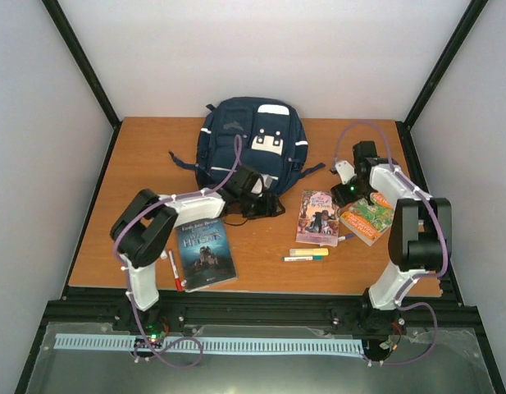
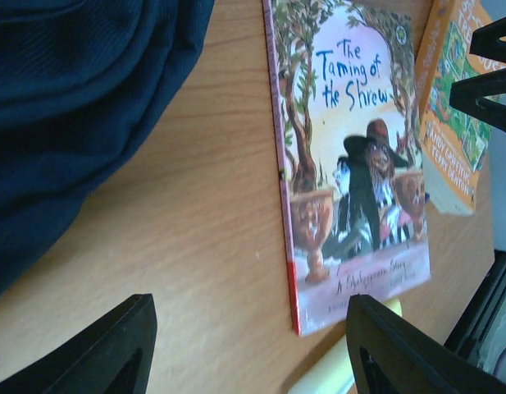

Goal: Pack the student bag
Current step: Pick up the book from the center of the board.

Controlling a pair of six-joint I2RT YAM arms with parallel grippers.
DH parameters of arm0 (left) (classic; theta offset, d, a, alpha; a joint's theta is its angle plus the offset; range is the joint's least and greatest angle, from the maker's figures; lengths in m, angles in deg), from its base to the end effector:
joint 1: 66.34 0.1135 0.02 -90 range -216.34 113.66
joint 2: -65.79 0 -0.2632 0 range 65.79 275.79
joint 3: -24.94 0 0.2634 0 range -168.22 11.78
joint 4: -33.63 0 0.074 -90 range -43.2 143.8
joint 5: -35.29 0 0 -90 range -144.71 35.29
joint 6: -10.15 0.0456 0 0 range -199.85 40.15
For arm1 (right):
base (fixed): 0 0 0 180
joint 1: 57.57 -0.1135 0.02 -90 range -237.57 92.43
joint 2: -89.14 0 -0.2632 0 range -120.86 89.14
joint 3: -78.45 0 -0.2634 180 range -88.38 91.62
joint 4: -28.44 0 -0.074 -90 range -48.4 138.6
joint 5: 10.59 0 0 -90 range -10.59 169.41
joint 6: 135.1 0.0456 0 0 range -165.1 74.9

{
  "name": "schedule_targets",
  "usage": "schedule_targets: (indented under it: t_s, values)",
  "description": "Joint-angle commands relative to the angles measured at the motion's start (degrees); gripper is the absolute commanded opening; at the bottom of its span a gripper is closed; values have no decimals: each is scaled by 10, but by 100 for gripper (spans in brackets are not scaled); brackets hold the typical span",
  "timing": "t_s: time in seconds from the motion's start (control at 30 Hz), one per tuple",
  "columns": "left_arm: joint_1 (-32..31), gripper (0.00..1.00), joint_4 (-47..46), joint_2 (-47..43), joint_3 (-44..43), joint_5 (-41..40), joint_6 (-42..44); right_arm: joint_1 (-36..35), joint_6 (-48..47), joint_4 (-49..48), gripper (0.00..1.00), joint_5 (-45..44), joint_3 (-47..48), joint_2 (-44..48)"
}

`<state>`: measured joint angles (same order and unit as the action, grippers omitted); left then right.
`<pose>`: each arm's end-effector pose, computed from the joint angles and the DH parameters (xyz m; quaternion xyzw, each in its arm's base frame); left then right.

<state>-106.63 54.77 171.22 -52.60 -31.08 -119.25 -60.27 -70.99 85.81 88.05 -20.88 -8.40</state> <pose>0.2923 -0.2718 0.1566 0.0788 0.9163 -0.3667 0.1401 0.3382 0.0228 0.1834 -0.2539 0.9546 0.0456 0.1489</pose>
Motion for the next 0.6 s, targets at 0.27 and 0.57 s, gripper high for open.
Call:
schedule_targets:
  t_s: [0.27, 0.57]
  values:
    - [-9, 66, -66, 127, -105, 42, -117, 13, 57, 5, 58, 42, 52, -93]
    - [-20, 66, -91, 189, -132, 68, -177, 14, 69, 4, 52, 71, 34, -112]
